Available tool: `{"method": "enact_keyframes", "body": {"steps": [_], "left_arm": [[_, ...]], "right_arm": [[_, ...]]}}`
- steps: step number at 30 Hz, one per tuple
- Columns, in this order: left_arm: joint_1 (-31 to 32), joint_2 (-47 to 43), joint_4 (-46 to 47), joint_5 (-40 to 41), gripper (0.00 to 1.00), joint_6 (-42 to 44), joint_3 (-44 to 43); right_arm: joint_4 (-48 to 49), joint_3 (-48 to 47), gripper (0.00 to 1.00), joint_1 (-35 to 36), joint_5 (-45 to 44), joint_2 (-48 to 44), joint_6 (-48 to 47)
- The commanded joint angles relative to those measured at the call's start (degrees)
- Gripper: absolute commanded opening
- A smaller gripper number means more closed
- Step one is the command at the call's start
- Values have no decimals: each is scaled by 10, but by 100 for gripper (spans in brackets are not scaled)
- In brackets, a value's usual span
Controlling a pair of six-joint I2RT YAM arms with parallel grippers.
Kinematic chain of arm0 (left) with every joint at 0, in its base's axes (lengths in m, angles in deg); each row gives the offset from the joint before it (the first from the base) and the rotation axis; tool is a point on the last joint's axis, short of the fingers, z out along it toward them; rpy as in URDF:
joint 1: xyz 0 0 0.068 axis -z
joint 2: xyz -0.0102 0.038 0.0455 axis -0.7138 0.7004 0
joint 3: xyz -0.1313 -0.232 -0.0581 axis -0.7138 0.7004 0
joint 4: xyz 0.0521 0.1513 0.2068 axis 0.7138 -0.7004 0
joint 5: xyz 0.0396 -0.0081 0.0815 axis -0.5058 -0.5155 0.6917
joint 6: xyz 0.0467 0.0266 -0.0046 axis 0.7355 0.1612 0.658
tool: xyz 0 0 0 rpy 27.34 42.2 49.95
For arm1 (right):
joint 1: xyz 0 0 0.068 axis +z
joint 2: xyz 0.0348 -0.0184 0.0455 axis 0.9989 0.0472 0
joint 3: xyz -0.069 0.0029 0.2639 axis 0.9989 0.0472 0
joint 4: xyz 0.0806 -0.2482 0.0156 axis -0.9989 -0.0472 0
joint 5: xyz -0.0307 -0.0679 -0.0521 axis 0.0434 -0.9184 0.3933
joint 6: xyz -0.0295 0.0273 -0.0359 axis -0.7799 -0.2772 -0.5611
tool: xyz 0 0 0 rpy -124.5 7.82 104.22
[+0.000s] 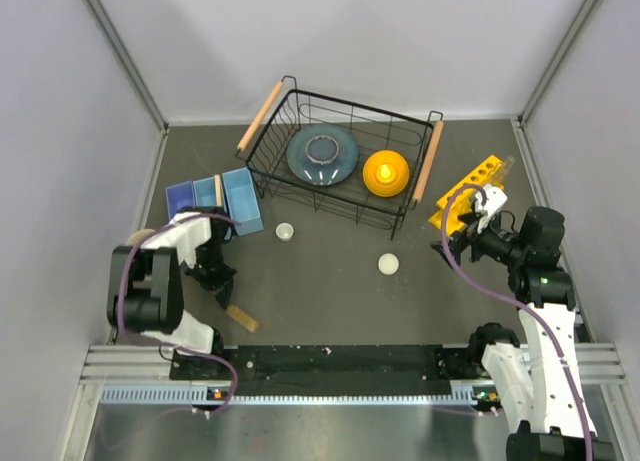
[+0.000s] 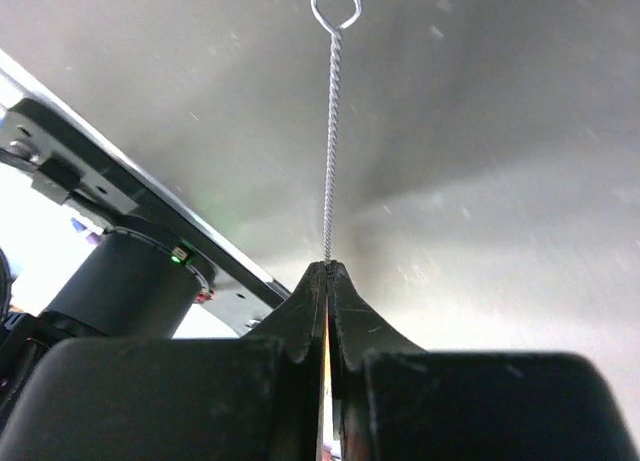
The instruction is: Organize the chemistry lab equipment
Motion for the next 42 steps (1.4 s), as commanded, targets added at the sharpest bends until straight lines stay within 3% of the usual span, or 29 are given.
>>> {"method": "enact_keyframes", "body": {"steps": [1, 5, 9, 12, 18, 21, 27, 32, 42], "left_arm": [[1, -130, -11, -71, 0, 48, -6], [1, -220, 1, -90, 0, 107, -20], [0, -277, 34, -114, 0, 219, -64], [0, -299, 78, -74, 0, 315, -113], [0, -268, 199, 152, 0, 495, -177], [-2, -224, 296, 200, 0, 571, -191], [-10, -153, 444, 197, 0, 680, -184], [-22, -98, 533, 193, 0, 733, -175], [-97, -27, 519, 49, 3, 683, -194]], "right_arm": [[12, -10, 99, 7, 1, -6, -4], [12, -9, 99, 10, 0, -4, -5], [12, -8, 99, 12, 4, -3, -5], [12, -7, 99, 11, 9, 1, -5], [12, -6, 99, 12, 14, 2, -5], [12, -5, 99, 13, 17, 4, -5], [12, -5, 99, 13, 16, 8, -6], [12, -5, 99, 13, 16, 13, -6], [11, -5, 99, 12, 18, 32, -9]]}}
